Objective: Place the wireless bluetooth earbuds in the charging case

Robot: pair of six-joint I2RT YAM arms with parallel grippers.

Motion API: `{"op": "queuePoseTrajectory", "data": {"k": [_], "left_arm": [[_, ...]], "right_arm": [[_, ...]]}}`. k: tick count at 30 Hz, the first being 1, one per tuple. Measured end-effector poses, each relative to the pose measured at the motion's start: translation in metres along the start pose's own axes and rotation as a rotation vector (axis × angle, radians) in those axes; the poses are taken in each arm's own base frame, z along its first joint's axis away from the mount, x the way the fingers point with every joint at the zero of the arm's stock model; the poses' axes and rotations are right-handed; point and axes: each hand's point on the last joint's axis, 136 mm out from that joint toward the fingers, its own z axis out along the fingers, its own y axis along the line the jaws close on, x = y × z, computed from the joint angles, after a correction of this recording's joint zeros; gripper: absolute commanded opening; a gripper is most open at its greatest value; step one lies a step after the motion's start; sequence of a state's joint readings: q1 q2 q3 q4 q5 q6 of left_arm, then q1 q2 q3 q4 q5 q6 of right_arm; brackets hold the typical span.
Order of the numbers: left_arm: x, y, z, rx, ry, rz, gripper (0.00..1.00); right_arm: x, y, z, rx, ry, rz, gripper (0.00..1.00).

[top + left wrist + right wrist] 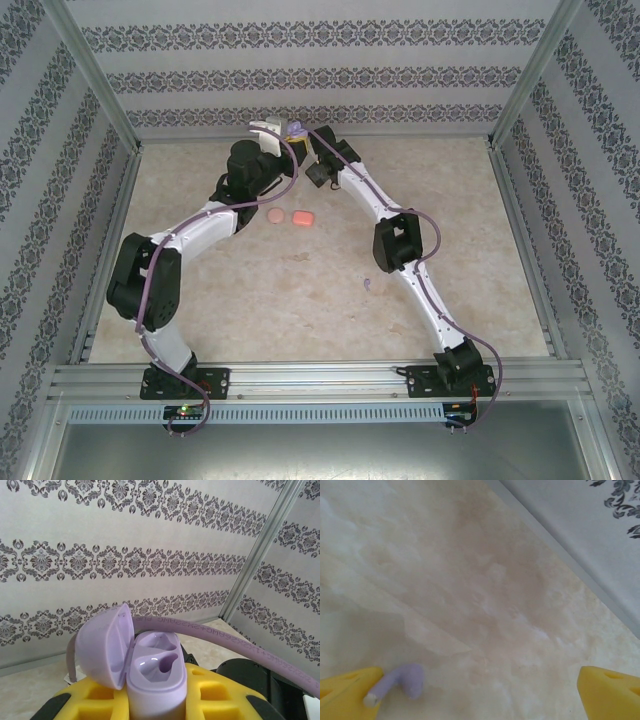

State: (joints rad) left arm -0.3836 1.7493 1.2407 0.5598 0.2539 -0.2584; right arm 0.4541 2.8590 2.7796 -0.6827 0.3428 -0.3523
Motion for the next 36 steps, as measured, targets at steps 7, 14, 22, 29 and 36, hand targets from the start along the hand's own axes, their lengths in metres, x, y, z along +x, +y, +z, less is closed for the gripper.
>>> {"op": "queuePoseTrajectory", "data": {"k": [7, 14, 22, 29, 36], "left_arm": [[0.005, -0.001, 0.004, 0.014, 0.014, -0.014, 0.0], [0.011, -0.003, 0.005, 0.027, 0.034, -0.018, 0.0], [0.006, -0.004, 0.006, 0.032, 0.028, -0.016, 0.0], [0.005, -0.004, 0.006, 0.033, 0.026, -0.016, 0.0], [0.0, -0.006, 0.007, 0.036, 0.017, -0.014, 0.0]], "right_arm": [[0.008, -0.021, 0.005, 0.041, 0.017, 0.018, 0.98], [0.02, -0.028, 0.012, 0.024, 0.039, 0.08, 0.96], [0.017, -0.017, 0.007, -0.074, 0.022, 0.189, 0.94], [0.005, -0.026, 0.001, -0.118, -0.017, 0.348, 0.87], [0.011, -0.046, 0.005, -0.144, -0.018, 0.463, 0.8]]}}
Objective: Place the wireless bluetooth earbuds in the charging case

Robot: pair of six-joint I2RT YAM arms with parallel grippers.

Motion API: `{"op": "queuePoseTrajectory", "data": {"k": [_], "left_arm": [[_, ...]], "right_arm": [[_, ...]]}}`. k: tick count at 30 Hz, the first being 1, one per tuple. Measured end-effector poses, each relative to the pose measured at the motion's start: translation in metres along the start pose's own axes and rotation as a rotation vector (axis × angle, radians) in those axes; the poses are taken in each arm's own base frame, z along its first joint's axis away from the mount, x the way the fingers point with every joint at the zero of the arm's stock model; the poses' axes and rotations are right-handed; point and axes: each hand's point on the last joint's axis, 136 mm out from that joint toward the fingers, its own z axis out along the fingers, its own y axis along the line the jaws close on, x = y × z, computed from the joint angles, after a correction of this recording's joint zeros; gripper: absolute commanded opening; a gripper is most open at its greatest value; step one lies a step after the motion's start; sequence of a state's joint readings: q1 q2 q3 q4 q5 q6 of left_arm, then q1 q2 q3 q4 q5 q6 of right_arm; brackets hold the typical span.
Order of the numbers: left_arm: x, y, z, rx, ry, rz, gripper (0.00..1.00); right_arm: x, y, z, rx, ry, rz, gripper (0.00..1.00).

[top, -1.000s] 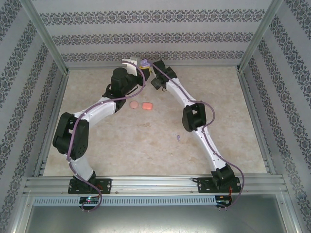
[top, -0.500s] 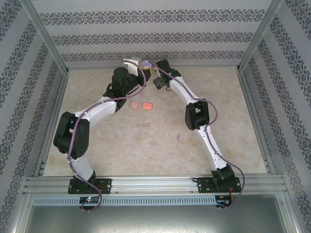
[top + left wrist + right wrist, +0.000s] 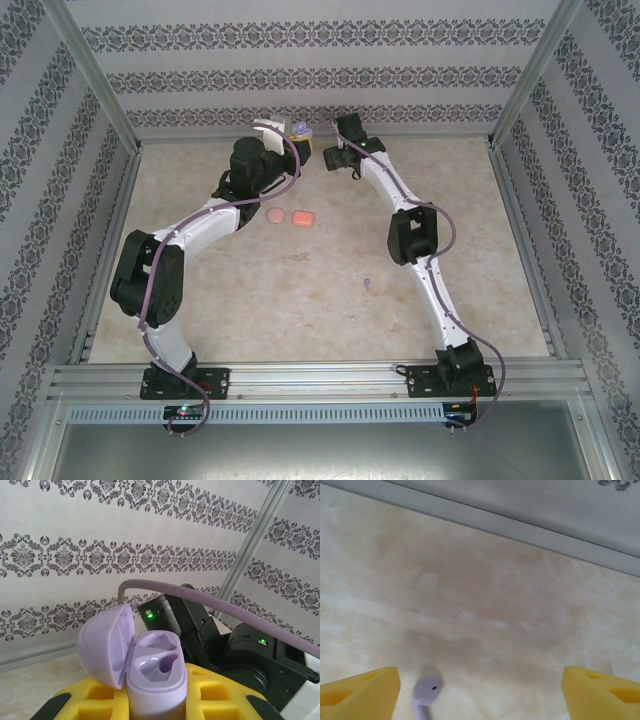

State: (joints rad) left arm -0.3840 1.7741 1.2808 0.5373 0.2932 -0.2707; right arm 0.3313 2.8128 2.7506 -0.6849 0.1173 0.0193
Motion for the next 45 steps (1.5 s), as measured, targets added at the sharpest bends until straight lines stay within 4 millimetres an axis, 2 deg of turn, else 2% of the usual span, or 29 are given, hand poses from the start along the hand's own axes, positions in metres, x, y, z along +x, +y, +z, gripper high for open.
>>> {"op": "queuePoseTrajectory", "data": {"k": [3, 11, 45], "left_arm": [[-0.001, -0.001, 0.0, 0.004, -0.002, 0.001, 0.0], [0.001, -0.001, 0.001, 0.01, 0.003, 0.0, 0.0], [0.011, 0.0, 0.011, 0.02, 0.024, -0.061, 0.0]], "right_arm": [[-0.001, -0.003, -0.001, -0.003, -0.001, 0.014, 0.8], [0.001, 0.003, -0.004, -0.015, 0.015, 0.005, 0.81], [0.045, 0.002, -0.005, -0.001, 0.187, -0.106, 0.79]]}}
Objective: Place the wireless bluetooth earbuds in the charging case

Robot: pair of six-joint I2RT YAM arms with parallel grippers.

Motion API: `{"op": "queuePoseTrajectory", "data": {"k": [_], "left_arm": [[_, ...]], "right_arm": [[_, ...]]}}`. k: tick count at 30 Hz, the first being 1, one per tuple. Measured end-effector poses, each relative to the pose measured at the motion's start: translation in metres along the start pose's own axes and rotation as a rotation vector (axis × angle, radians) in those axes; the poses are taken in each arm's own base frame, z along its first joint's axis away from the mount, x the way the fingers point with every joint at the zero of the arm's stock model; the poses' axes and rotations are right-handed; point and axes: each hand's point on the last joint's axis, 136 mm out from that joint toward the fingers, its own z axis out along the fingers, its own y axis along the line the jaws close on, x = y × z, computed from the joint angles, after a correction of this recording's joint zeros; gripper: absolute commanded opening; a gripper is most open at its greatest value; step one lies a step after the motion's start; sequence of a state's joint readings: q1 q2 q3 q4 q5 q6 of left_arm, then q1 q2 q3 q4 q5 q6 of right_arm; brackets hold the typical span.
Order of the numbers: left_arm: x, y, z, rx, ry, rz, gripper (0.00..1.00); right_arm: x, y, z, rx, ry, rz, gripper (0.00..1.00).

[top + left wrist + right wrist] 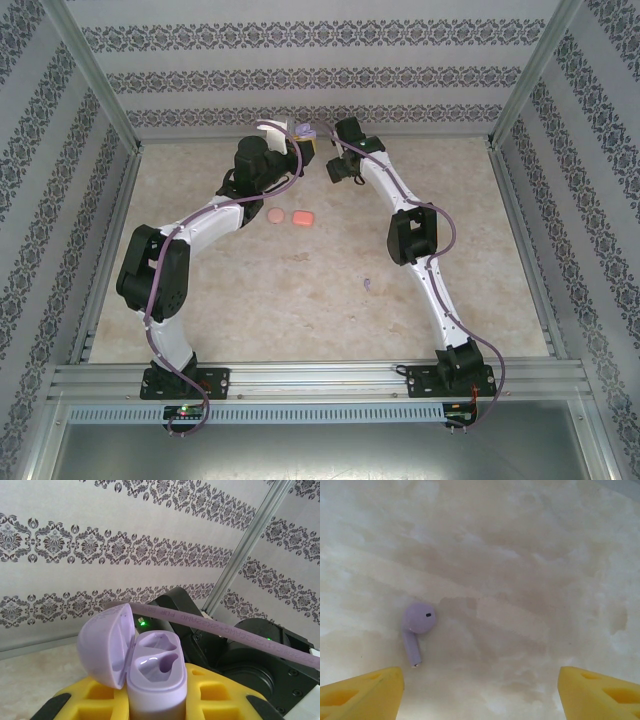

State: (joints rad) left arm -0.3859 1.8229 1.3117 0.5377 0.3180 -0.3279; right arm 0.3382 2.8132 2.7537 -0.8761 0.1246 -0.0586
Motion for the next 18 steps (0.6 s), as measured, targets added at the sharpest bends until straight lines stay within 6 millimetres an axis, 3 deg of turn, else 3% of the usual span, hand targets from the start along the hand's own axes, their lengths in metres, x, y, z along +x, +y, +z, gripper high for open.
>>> {"op": "queuePoseTrajectory", "data": {"k": [9, 18], "left_arm": [[-0.002, -0.001, 0.0, 0.003, -0.005, -0.002, 0.0], [-0.002, -0.001, 0.0, 0.003, -0.005, -0.001, 0.0]], "right_arm": [[0.012, 0.004, 0.004, -0.021, 0.035, 0.003, 0.75], [0.043, 0.018, -0.017, -0.08, 0.137, 0.042, 0.73]]}}
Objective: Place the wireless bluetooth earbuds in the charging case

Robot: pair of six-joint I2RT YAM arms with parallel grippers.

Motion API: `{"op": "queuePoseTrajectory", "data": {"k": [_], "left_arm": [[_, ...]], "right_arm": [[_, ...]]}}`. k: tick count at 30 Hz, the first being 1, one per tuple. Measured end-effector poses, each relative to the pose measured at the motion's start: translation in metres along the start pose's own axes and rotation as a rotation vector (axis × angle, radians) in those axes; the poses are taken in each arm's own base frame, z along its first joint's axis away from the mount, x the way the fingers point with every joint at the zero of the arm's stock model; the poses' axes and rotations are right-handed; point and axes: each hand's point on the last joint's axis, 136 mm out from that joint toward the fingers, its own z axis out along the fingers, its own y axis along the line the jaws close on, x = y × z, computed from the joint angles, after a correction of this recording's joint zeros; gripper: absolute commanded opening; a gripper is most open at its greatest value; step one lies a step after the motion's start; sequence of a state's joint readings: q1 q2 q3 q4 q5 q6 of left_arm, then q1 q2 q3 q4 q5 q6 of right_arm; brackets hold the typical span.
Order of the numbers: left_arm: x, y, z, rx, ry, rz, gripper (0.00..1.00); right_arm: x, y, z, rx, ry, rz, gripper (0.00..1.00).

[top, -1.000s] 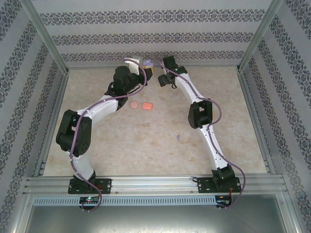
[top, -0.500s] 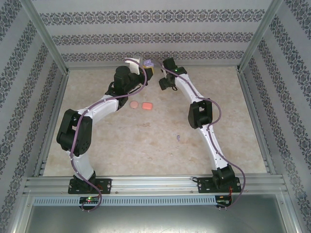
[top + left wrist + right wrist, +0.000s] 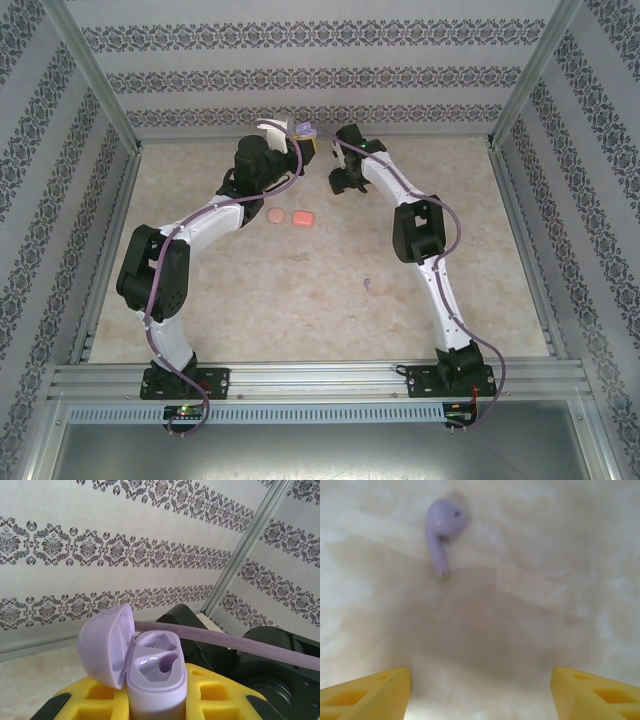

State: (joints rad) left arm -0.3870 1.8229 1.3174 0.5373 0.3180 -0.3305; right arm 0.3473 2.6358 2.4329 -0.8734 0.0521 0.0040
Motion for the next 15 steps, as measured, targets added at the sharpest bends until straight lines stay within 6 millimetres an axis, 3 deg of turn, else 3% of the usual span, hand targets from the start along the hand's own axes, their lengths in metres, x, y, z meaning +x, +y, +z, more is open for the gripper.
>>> {"op": "queuePoseTrajectory", "data": {"k": [3, 8, 11, 15], "left_arm": [[0.001, 0.0, 0.0, -0.001, 0.002, 0.0, 0.0], [0.004, 0.002, 0.0, -0.01, 0.015, 0.004, 0.0], [0.004, 0.003, 0.0, -0.013, 0.018, 0.004, 0.0], [0.005, 0.003, 0.0, -0.015, 0.018, 0.006, 0.0]], "right_arm": [[0.002, 0.008, -0.007, -0.035, 0.005, 0.046, 0.73], [-0.013, 0.017, -0.021, -0.1, -0.036, 0.169, 0.72], [-0.029, 0.022, -0.032, -0.165, -0.075, 0.304, 0.64], [-0.06, 0.019, -0.044, -0.269, -0.155, 0.485, 0.64]]}}
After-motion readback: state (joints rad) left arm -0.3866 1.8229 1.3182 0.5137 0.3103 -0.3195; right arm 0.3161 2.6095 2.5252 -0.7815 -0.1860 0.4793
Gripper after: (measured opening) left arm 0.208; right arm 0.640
